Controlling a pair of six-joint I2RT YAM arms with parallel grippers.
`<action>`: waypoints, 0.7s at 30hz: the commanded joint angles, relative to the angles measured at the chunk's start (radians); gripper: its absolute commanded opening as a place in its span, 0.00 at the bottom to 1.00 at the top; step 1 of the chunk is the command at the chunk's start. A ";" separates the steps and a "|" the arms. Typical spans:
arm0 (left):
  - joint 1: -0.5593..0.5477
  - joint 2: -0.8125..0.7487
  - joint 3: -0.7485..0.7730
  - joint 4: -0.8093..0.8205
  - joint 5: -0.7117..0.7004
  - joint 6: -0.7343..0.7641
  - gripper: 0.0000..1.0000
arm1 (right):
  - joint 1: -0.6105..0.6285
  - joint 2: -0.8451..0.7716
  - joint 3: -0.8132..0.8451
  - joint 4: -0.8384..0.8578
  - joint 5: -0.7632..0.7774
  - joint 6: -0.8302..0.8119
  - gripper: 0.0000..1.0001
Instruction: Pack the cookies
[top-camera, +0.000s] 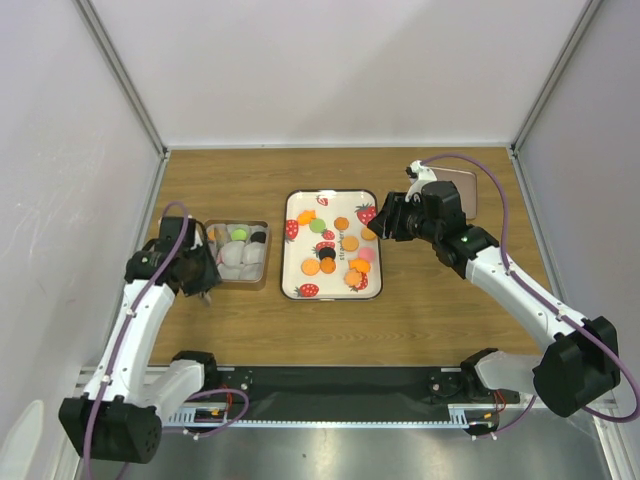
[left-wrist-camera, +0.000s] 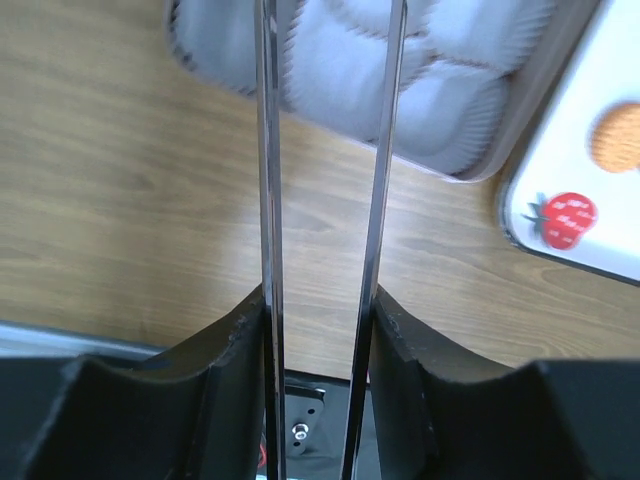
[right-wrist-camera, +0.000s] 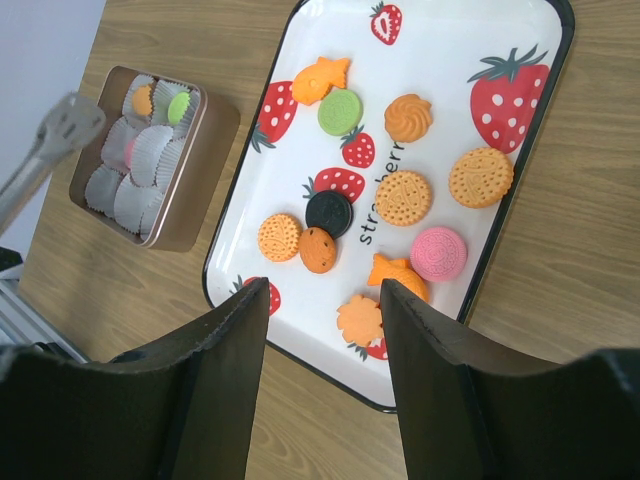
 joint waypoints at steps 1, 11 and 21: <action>-0.123 -0.012 0.123 0.015 -0.047 -0.006 0.44 | -0.002 0.002 0.033 0.014 0.007 -0.006 0.54; -0.611 0.148 0.214 0.047 -0.156 -0.130 0.45 | -0.002 0.001 0.043 -0.006 0.041 -0.021 0.54; -0.787 0.237 0.122 0.121 -0.130 -0.141 0.49 | -0.001 0.007 0.046 -0.009 0.051 -0.025 0.54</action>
